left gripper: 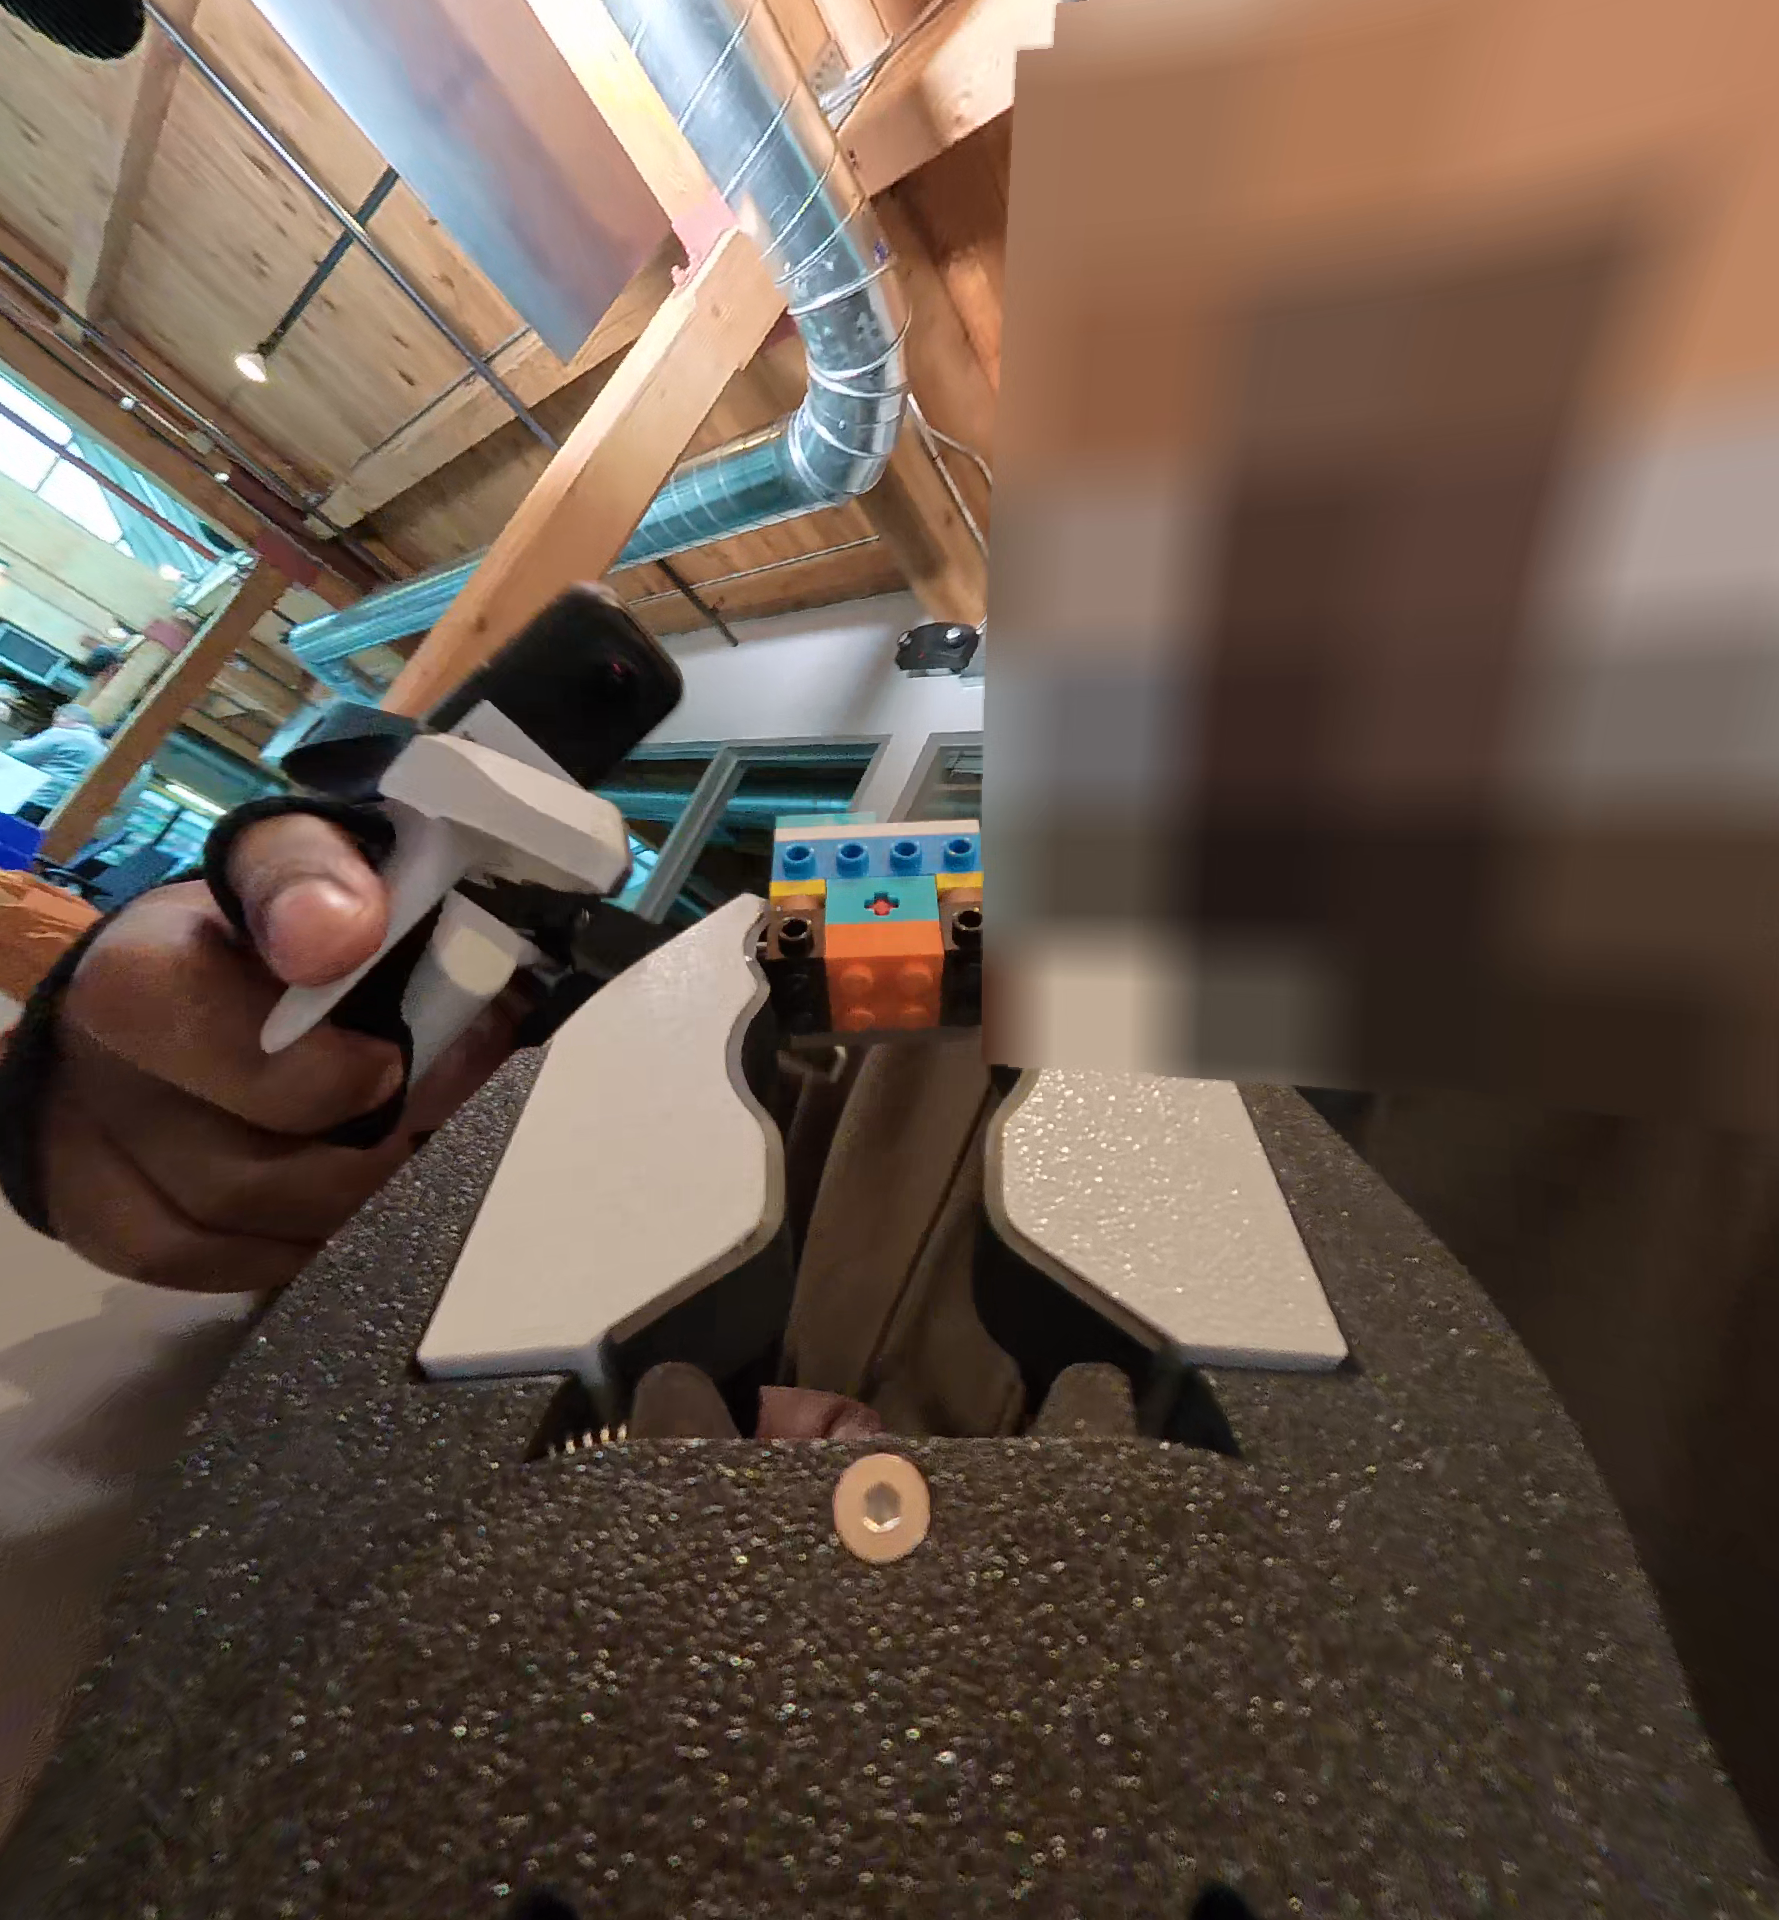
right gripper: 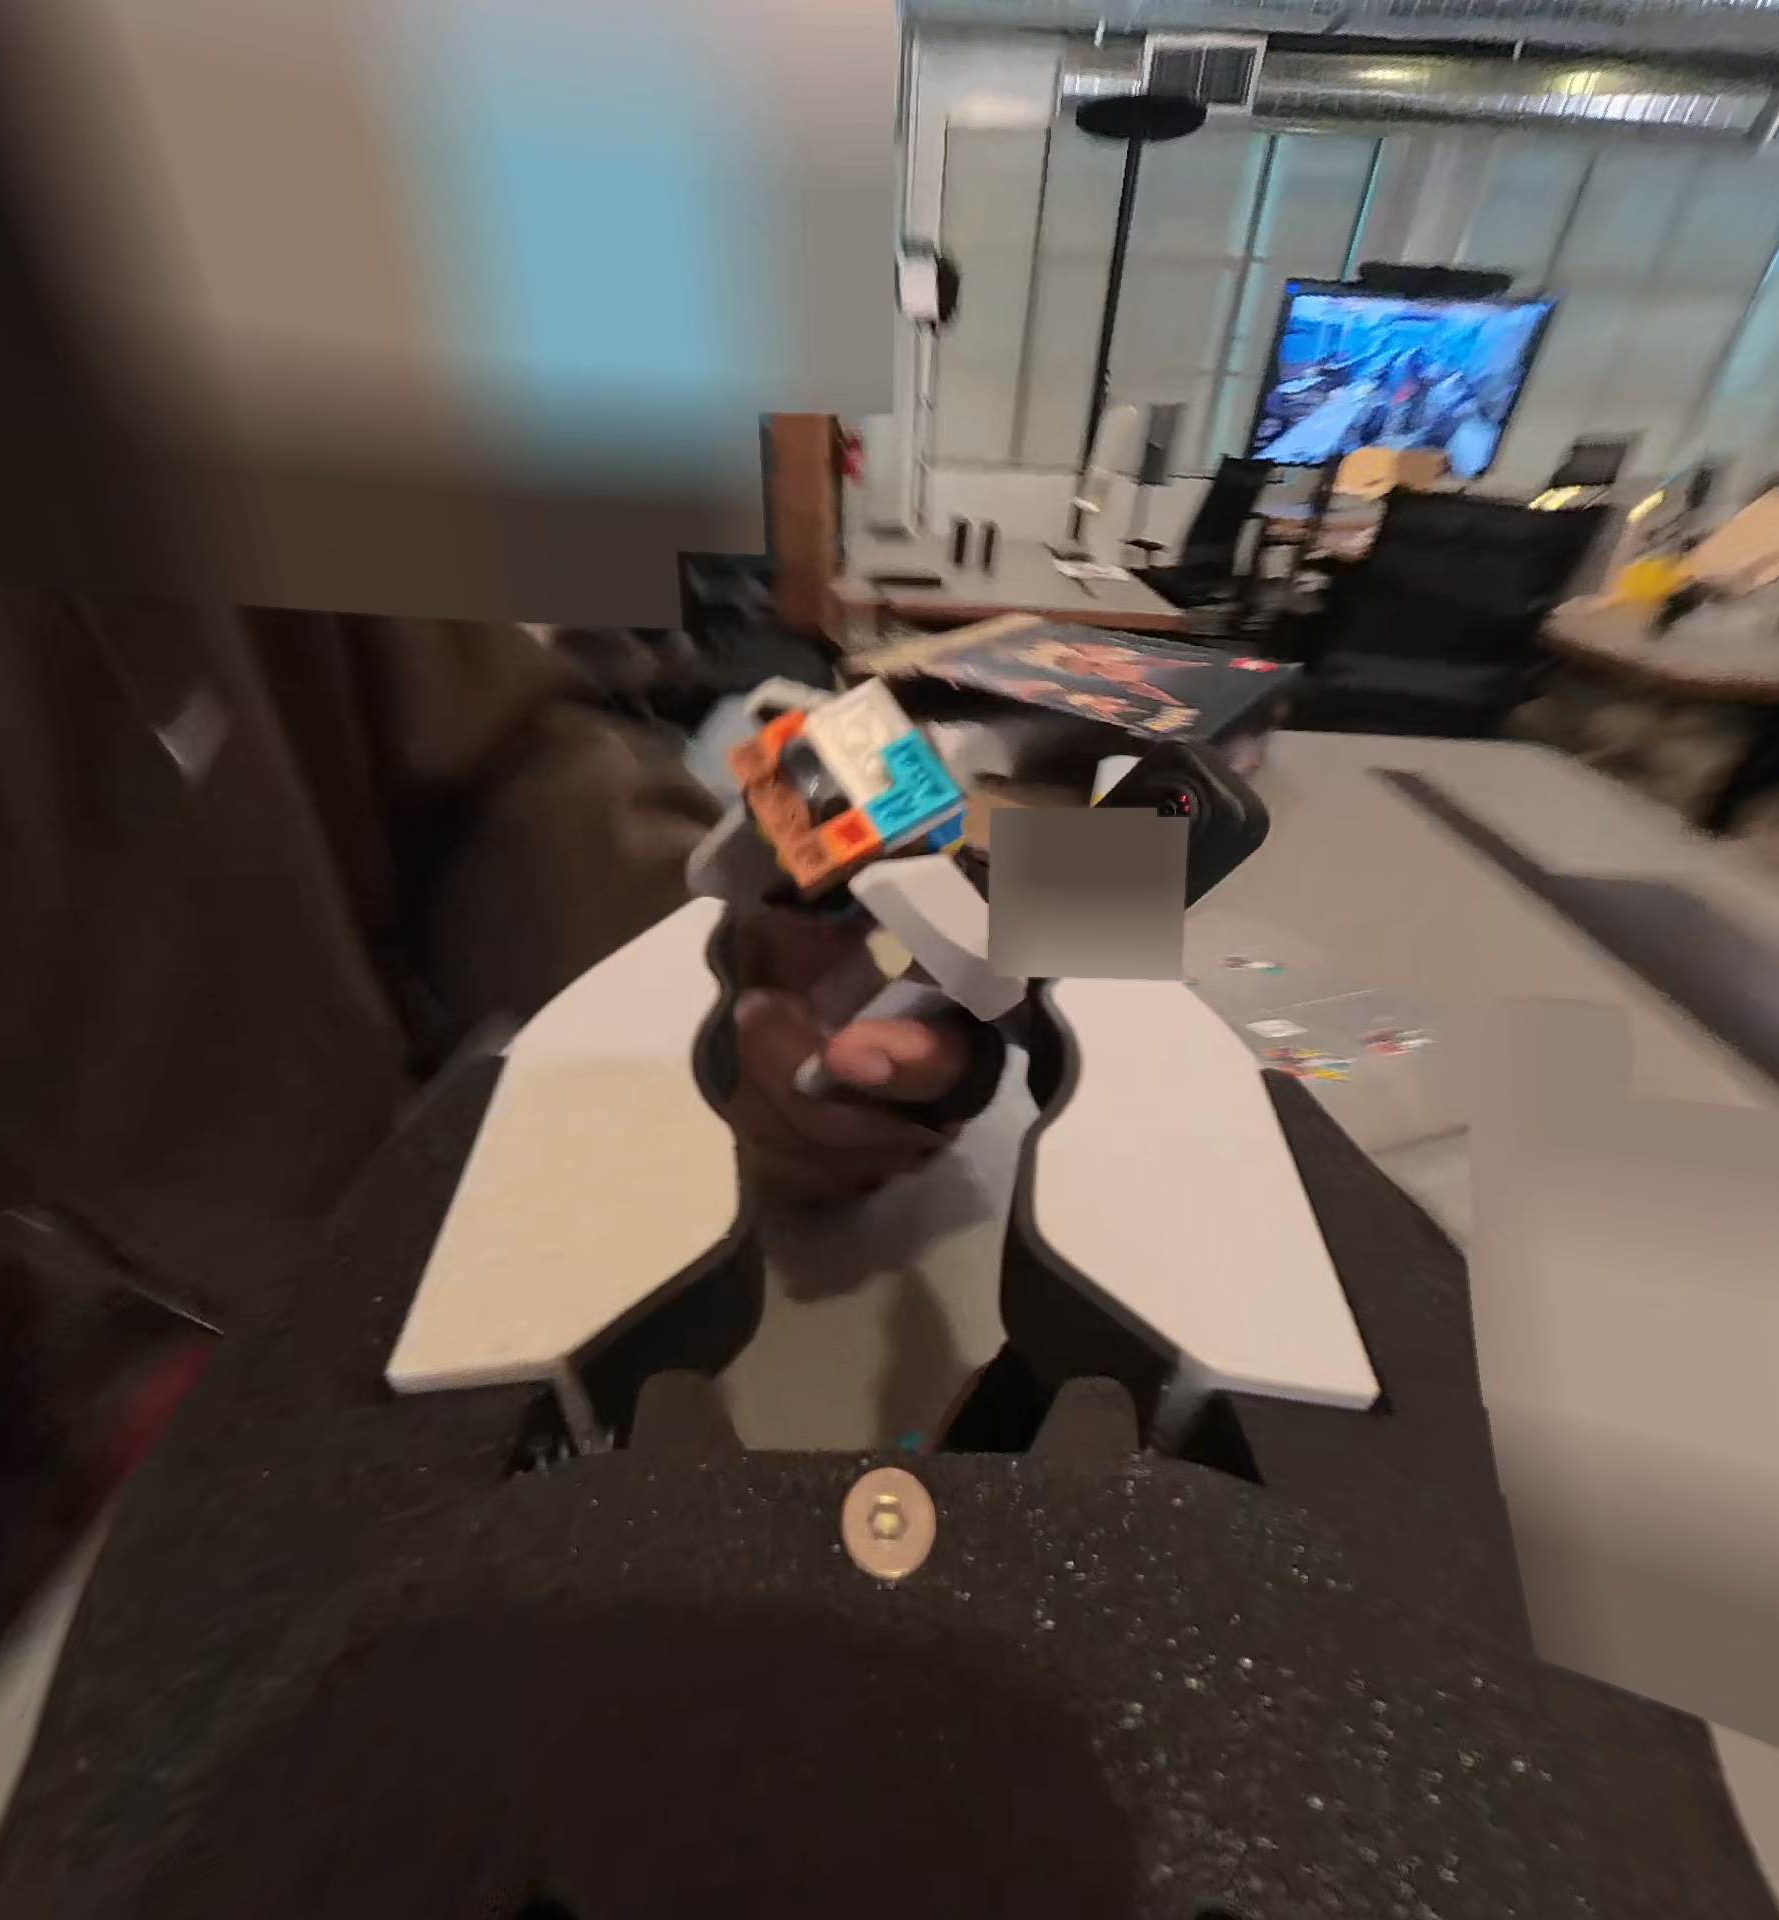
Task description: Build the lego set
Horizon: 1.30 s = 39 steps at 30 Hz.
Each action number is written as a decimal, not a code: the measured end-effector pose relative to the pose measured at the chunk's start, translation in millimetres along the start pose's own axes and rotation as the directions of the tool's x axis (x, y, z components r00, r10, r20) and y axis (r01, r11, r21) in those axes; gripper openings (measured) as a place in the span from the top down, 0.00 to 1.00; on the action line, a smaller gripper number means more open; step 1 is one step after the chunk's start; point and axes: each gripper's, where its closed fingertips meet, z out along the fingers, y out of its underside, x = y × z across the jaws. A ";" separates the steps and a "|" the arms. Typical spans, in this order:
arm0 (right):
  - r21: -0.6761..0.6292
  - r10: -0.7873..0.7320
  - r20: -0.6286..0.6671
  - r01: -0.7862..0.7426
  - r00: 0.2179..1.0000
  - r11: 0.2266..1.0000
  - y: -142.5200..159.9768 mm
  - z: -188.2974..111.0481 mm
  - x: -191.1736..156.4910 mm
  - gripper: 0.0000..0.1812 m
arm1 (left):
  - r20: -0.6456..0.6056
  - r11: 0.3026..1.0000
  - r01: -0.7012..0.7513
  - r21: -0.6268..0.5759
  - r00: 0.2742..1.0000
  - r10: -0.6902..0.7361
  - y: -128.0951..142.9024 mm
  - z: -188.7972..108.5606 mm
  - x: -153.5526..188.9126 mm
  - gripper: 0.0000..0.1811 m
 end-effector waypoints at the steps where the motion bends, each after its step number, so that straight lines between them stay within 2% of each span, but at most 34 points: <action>1: -0.020 -0.072 -0.009 0.071 0.997 0.997 2.6 1.8 -3.7 0.69 | -0.016 1.000 0.017 0.011 1.000 -0.017 -0.1 1.4 0.5 0.79; 5: -0.009 -0.243 -0.050 0.243 0.969 0.970 -1.9 3.0 -11.3 0.66 | -0.056 0.997 0.074 0.015 0.996 -0.073 4.4 7.0 -0.1 0.79; 13: 0.084 -0.261 -0.043 0.264 0.964 0.961 -16.3 -2.8 -18.3 0.71 | -0.102 0.987 0.162 -0.005 0.982 -0.162 15.2 17.7 -2.1 0.79; 17: 0.077 -0.268 -0.029 0.269 0.963 0.960 -13.6 -2.1 -21.8 0.79 | -0.089 0.985 0.172 -0.022 0.981 -0.173 18.6 19.4 -4.6 0.79; 20: 0.068 -0.270 -0.036 0.272 0.962 0.960 -11.3 -4.4 -19.7 0.79 | -0.031 0.988 0.153 -0.022 0.988 -0.153 17.8 18.7 -10.4 0.79; 23: 0.065 -0.268 -0.060 0.272 0.961 0.960 -9.3 -10.4 -15.5 0.79 | 0.083 0.994 0.101 -0.035 0.992 -0.098 14.6 13.7 -20.5 0.75; 27: 0.074 -0.245 -0.108 0.254 0.963 0.964 -8.1 -26.9 -4.9 0.79 | 0.266 0.998 -0.052 -0.031 0.962 0.058 -8.8 -5.4 -29.4 0.71; 29: 0.060 -0.235 -0.145 0.245 0.961 0.968 -3.6 -36.6 4.6 0.79 | 0.378 0.992 -0.117 -0.039 0.918 0.123 -24.1 -19.0 -34.9 0.71; 31: 0.032 -0.217 -0.184 0.227 0.959 0.973 4.6 -45.6 15.6 0.79 | 0.519 0.977 -0.180 -0.110 0.828 0.211 -33.2 -35.0 -46.6 0.71; 34: -0.053 -0.225 -0.234 0.218 0.946 0.974 22.9 -54.2 29.5 0.79 | 0.660 0.918 -0.209 -0.338 0.642 0.389 -28.0 -56.9 -68.0 0.71; 36: -0.105 -0.235 -0.259 0.214 0.937 0.971 34.5 -56.8 35.8 0.79 | 0.671 0.830 -0.183 -0.527 0.510 0.539 -14.8 -70.0 -83.0 0.71; 39: -0.160 -0.224 -0.294 0.183 0.929 0.970 48.2 -57.8 44.4 0.79 | 0.557 0.626 -0.087 -0.775 0.374 0.741 14.1 -87.1 -102.9 0.71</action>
